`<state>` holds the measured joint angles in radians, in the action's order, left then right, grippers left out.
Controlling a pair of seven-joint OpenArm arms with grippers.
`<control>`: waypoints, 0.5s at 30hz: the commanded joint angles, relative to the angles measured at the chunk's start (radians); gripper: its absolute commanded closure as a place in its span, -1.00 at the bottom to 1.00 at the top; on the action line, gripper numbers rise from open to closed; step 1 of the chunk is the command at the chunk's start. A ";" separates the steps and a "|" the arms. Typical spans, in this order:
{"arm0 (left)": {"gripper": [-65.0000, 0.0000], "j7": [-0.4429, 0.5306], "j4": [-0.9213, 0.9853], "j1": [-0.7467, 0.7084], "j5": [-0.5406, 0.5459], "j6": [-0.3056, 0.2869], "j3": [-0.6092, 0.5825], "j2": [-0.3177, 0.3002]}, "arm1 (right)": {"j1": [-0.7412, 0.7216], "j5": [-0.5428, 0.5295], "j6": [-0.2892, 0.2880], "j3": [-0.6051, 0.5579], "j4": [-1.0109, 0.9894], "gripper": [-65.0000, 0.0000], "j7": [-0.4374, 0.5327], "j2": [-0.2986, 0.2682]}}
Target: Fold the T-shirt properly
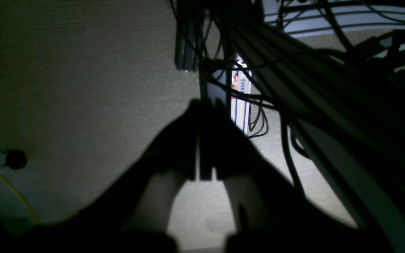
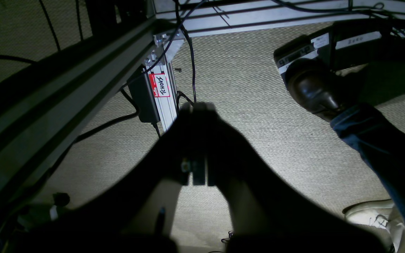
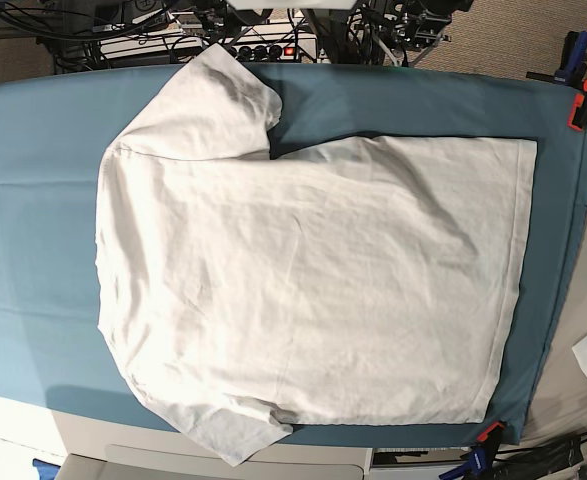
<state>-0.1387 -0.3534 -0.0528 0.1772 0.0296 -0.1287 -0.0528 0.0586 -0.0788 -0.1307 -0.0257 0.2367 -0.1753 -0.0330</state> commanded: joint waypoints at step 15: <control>1.00 0.000 -0.005 0.000 0.002 0.000 0.001 0.008 | -0.001 0.001 -0.002 0.000 0.003 0.99 0.005 -0.003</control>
<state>-0.1387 -0.3534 -0.0528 0.1772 0.0296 -0.1287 -0.0467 0.0586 -0.0792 -0.1307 -0.0257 0.2367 -0.1753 -0.0330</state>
